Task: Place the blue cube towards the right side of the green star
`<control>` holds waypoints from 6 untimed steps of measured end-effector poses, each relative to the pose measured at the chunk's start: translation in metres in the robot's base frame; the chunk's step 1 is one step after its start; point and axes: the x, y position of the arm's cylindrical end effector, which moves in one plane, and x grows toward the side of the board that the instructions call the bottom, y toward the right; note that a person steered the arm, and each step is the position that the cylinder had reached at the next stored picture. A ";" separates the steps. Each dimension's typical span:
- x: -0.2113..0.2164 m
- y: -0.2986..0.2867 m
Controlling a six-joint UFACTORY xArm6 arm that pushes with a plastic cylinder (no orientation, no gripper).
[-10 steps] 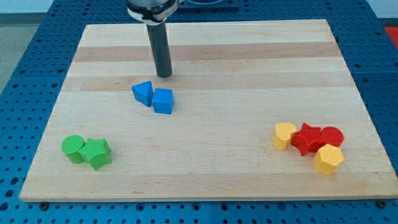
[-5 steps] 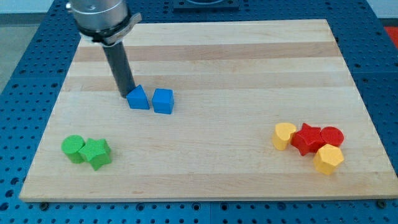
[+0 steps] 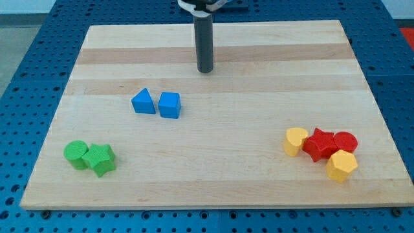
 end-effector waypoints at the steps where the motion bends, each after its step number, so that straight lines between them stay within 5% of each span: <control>1: 0.031 -0.028; 6: 0.105 -0.089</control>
